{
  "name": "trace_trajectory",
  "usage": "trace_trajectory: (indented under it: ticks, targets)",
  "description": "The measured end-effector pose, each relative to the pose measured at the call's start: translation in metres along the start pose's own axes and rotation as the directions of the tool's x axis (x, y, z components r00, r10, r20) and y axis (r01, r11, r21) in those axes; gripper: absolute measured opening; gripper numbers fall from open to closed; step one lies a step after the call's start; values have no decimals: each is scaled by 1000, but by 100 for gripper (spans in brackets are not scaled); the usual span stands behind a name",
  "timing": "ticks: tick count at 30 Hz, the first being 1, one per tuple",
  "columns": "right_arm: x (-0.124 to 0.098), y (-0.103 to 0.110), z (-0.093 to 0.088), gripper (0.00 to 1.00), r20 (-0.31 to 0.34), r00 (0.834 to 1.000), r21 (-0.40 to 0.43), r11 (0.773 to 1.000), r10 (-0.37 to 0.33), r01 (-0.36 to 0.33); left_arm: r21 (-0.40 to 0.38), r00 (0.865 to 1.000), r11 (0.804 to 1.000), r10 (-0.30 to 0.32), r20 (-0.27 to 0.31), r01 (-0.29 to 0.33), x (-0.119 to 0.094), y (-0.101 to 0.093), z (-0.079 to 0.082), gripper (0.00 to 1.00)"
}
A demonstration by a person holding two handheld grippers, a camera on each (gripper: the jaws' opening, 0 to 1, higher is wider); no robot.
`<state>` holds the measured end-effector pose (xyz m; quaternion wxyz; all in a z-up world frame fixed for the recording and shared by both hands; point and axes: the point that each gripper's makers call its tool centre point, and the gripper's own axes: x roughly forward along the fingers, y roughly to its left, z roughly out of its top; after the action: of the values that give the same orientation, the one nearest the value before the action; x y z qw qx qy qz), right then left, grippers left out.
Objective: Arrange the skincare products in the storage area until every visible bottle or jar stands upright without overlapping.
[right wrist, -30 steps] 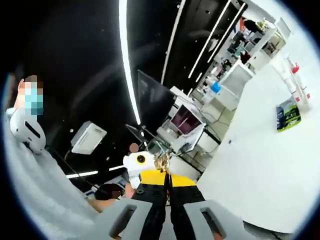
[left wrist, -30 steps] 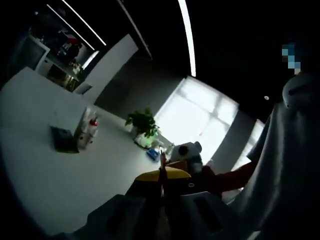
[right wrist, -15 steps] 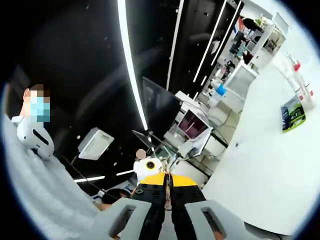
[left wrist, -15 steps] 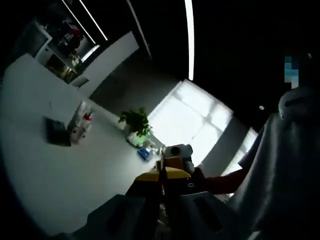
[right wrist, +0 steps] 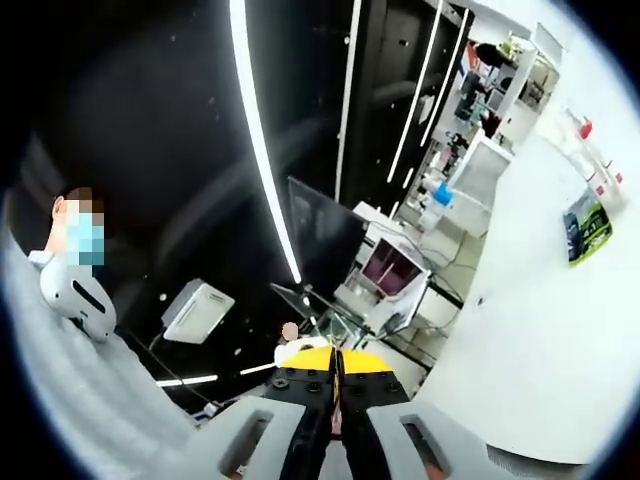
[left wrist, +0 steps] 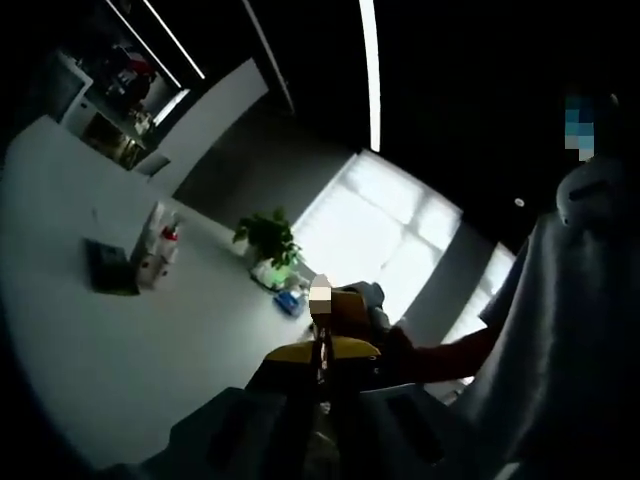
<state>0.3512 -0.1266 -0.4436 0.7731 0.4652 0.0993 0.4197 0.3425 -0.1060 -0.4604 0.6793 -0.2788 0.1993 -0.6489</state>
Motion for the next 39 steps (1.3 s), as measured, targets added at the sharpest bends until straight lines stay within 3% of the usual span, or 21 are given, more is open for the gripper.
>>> trace_trajectory:
  ticks: [8, 13, 16, 20, 23, 31, 37, 39]
  targets:
    - [0, -1, 6, 0, 89, 996, 61, 998, 0, -5, 3, 1000, 1000, -2, -13, 2, 1, -1, -3, 3]
    - [4, 0, 5, 0, 88, 996, 47, 999, -11, 7, 13, 999, 1000, 5, -33, -4, 2, 0, -7, 2]
    - [4, 1, 3, 0, 60, 998, -13, 1000, -18, 18, 31, 999, 1000, 0, -38, 1, 1, -2, -8, 0]
    - [5, -3, -7, 6, -57, 996, -156, 986, -67, 57, 18, 998, 1000, -4, -60, 5, 2, -2, -11, 0]
    - [8, 1, -11, 1, -95, 994, -168, 985, -53, 36, 27, 995, 1000, -10, -95, 12, 5, -4, -18, 0]
    - [9, 0, -3, 0, -64, 997, -125, 992, -33, 25, 8, 993, 1000, -20, -116, 21, 5, -5, -22, 0]
    - [8, -3, -5, 0, -102, 994, -247, 969, -44, 18, 14, 993, 1000, -12, -122, 14, 5, -5, -24, 0]
    - [9, -3, -4, 0, -96, 995, -243, 970, -41, 17, 17, 993, 1000, -8, -118, 10, 5, -5, -23, 0]
